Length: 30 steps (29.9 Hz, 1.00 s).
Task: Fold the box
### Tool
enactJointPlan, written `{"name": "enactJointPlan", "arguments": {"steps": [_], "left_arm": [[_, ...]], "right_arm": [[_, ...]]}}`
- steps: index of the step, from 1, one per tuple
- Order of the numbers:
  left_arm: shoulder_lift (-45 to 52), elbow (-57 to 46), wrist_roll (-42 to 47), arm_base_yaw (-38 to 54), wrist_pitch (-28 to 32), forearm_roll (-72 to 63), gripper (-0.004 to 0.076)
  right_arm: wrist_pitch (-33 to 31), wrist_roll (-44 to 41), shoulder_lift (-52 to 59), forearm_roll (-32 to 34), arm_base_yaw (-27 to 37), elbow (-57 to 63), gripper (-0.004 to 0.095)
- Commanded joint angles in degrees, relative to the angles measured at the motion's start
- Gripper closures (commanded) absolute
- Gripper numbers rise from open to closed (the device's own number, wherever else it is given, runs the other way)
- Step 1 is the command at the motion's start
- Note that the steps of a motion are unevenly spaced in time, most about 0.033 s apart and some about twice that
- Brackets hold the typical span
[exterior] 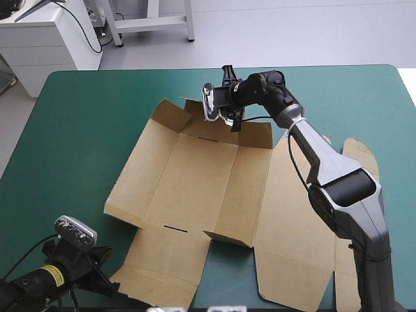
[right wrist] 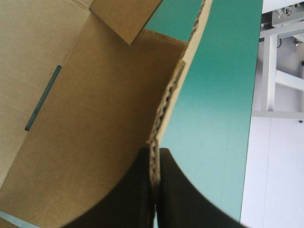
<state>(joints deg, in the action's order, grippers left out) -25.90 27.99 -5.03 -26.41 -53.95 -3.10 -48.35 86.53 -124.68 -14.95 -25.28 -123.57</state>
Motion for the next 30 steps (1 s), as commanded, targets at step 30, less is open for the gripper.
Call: {"name": "enactJointPlan", "arguments": {"steps": [30], "left_arm": [[-0.5, 1.4, 0.9, -0.3, 2.9, -0.6, 0.0723]], "right_arm": [[11.6, -4.1, 3.6, -5.2, -6.4, -1.8, 0.0840]]}}
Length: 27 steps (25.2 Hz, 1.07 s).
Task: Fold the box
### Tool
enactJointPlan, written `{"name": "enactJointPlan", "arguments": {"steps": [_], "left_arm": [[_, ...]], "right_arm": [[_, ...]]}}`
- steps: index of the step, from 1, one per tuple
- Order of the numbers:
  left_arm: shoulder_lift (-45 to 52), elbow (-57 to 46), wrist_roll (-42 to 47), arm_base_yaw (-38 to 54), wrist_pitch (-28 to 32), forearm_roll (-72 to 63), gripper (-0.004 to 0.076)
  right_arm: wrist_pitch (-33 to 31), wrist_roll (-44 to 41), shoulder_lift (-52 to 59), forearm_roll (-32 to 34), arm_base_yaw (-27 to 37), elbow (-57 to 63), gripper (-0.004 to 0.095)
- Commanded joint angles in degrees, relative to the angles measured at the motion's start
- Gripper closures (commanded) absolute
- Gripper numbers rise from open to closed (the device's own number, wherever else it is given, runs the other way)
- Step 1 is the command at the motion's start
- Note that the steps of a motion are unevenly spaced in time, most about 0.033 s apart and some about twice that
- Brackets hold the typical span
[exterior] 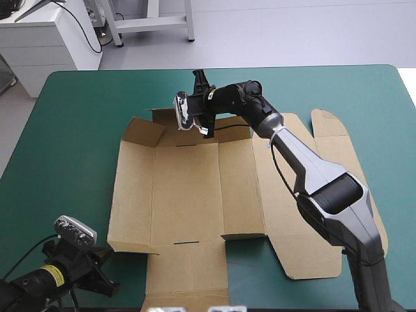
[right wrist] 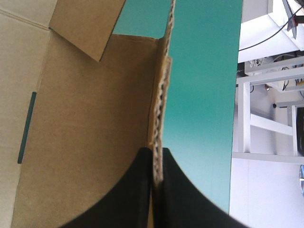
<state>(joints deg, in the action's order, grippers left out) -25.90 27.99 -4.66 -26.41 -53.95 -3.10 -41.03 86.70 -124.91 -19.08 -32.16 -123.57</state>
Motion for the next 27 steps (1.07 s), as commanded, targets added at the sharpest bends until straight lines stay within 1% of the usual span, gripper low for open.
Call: {"name": "enactJointPlan", "arguments": {"steps": [1, 2, 3, 5, 6, 8, 9, 12, 14, 17, 18, 19, 20, 21, 22, 23, 24, 26, 27], "left_arm": [[-0.5, 1.4, 0.5, -0.3, 2.9, -0.6, 0.0723], [-0.5, 1.4, 0.5, -0.3, 2.9, -0.6, 0.0723], [-0.5, 1.4, 0.5, -0.3, 2.9, -0.6, 0.0723], [-0.5, 1.4, 0.5, -0.3, 2.9, -0.6, 0.0723], [-0.5, 1.4, 0.5, -0.3, 2.9, -0.6, 0.0723], [-0.5, 1.4, 0.5, -0.3, 2.9, -0.6, 0.0723], [-0.5, 1.4, 0.5, -0.3, 2.9, -0.6, 0.0723], [-0.5, 1.4, 0.5, -0.3, 2.9, -0.6, 0.0723], [-0.5, 1.4, 0.5, -0.3, 2.9, -0.6, 0.0723], [-0.5, 1.4, 0.5, -0.3, 2.9, -0.6, 0.0723], [-0.5, 1.4, 0.5, -0.3, 2.9, -0.6, 0.0723], [-0.5, 1.4, 0.5, -0.3, 2.9, -0.6, 0.0723], [-0.5, 1.4, 0.5, -0.3, 2.9, -0.6, 0.0723], [-0.5, 1.4, 0.5, -0.3, 2.9, -0.6, 0.0723], [-0.5, 1.4, 0.5, -0.3, 2.9, -0.6, 0.0723], [-0.5, 1.4, 0.5, -0.3, 2.9, -0.6, 0.0723], [-0.5, 1.4, 0.5, -0.3, 2.9, -0.6, 0.0723], [-0.5, 1.4, 0.5, -0.3, 2.9, -0.6, 0.0723], [-0.5, 1.4, 0.5, -0.3, 2.9, -0.6, 0.0723]], "right_arm": [[4.3, -5.5, 3.8, -1.1, 0.6, -1.8, 0.0771], [4.2, -6.3, 3.8, -1.1, 0.5, -1.8, 0.0699], [4.2, -6.9, 3.8, -1.1, 0.5, -1.8, 0.0572], [4.2, -7.2, 3.8, -1.1, 0.5, -1.8, 0.0395], [4.2, -7.3, 3.8, -1.1, 0.5, -1.8, 0.0285], [4.2, -8.0, 3.9, -1.1, 0.5, -1.8, 0.0188], [4.2, -9.3, 4.2, -0.8, 0.5, -1.8, 0.0175], [3.4, -14.5, 5.3, 1.9, 0.5, -1.8, 0.0199], [1.7, -17.4, 6.5, 4.4, 0.5, -1.8, 0.0221], [-0.7, -21.0, 8.9, 8.6, 0.5, -1.8, 0.0292], [-1.2, -22.2, 9.9, 9.9, 0.5, -1.8, 0.0339], [-2.1, -23.9, 12.1, 12.3, 0.5, -1.8, 0.0459], [-2.6, -24.6, 13.2, 13.7, 0.5, -1.8, 0.0546], [-3.7, -26.4, 15.3, 16.6, 0.5, -1.8, 0.0743], [-4.3, -27.5, 16.4, 18.0, 0.5, -1.8, 0.0845], [-5.4, -30.7, 18.2, 20.8, 0.7, -1.8, 0.0918], [-6.0, -33.0, 19.1, 22.0, 0.9, -1.8, 0.0919], [-7.4, -43.1, 21.8, 25.7, 2.7, -1.8, 0.0927], [-8.7, -46.5, 22.7, 26.8, 3.8, -1.8, 0.0927]]}}
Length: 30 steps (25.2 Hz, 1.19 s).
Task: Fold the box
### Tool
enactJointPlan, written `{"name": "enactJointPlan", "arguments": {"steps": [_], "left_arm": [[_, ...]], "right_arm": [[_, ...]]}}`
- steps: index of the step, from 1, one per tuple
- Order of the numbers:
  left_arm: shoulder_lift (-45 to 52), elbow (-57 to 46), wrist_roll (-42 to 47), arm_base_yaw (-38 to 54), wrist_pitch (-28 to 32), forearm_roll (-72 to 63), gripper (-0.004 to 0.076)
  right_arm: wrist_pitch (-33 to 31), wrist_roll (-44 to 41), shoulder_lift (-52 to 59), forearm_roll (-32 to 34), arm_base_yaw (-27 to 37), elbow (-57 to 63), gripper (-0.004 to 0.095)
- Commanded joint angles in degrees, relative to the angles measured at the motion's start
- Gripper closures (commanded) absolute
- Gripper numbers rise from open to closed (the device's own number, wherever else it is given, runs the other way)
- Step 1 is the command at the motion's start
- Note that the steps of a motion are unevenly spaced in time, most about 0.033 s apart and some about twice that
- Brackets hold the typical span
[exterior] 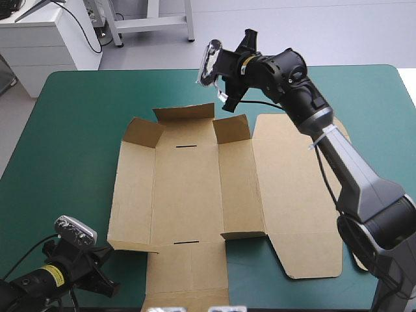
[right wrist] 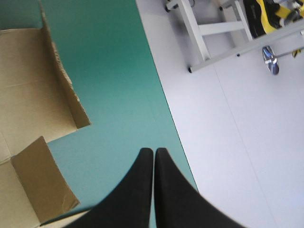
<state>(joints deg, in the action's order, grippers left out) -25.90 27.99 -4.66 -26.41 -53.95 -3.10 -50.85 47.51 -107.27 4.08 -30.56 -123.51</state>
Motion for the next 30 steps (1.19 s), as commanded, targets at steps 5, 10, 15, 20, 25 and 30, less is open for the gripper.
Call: {"name": "enactJointPlan", "arguments": {"steps": [5, 10, 15, 20, 25, 30], "left_arm": [[-0.5, 1.4, 0.4, -0.3, 2.9, -0.5, 0.0723], [-0.5, 1.4, 0.3, -0.3, 2.9, -0.4, 0.0723], [-0.5, 1.4, 0.3, -0.3, 2.9, -0.4, 0.0723], [-0.5, 1.4, 0.2, -0.3, 2.9, -0.4, 0.0723], [-0.5, 1.4, 0.2, -0.3, 2.9, -0.4, 0.0723], [-0.5, 1.4, 0.2, -0.3, 2.9, -0.4, 0.0723]], "right_arm": [[-14.1, -24.4, 6.5, 4.7, 13.2, -1.8, 0.0927], [-20.5, -27.2, 9.3, -12.3, 24.9, 0.4, 0.0921], [-20.5, -26.2, 13.4, -14.0, 26.9, 4.8, 0.0921], [-17.0, -26.4, 19.6, -11.6, 26.9, 13.4, 0.0921], [-10.2, -27.5, 28.7, -12.0, 26.9, 27.1, 0.0920], [-2.7, -27.7, 40.2, -12.0, 26.9, 44.7, 0.0922]]}}
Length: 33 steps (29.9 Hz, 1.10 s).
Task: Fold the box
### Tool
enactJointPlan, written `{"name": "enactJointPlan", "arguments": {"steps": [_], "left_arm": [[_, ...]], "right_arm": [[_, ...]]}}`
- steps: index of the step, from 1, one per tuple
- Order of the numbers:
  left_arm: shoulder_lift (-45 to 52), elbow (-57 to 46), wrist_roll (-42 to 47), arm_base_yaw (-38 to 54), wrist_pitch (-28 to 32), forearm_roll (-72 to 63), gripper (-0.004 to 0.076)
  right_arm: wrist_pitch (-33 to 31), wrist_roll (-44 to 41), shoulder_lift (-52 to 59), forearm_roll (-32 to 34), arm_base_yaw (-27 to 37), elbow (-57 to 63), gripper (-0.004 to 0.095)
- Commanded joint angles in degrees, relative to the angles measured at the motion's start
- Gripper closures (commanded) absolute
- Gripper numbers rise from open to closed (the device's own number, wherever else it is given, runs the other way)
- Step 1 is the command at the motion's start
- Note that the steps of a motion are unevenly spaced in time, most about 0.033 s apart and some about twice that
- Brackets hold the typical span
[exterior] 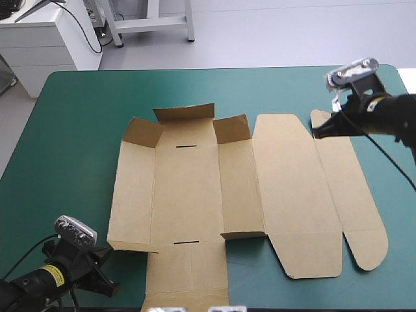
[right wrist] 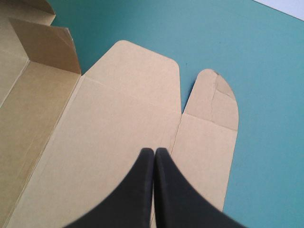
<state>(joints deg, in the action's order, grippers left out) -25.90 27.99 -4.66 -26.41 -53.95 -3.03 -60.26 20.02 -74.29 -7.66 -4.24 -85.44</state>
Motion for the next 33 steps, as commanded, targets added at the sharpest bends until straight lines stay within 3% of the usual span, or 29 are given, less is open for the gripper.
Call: {"name": "enactJointPlan", "arguments": {"steps": [1, 8, 19, 33], "left_arm": [[-0.5, 1.4, 0.2, -0.3, 2.9, -0.4, 0.0723], [-0.5, 1.4, 0.2, -0.3, 2.9, -0.4, 0.0723], [-0.5, 1.4, -0.1, -0.3, 2.9, -0.4, 0.0723], [-0.5, 1.4, -0.1, -0.3, 3.2, -0.6, 0.0723]], "right_arm": [[7.3, -0.2, 9.6, -0.6, 0.6, 10.0, 0.0922], [8.2, -2.1, 26.5, -1.1, 0.6, 26.3, 0.0923], [4.9, -3.1, 48.3, -2.1, 0.6, 37.5, 0.0923], [1.6, -5.1, 60.7, -3.7, 0.6, 48.2, 0.0923]]}}
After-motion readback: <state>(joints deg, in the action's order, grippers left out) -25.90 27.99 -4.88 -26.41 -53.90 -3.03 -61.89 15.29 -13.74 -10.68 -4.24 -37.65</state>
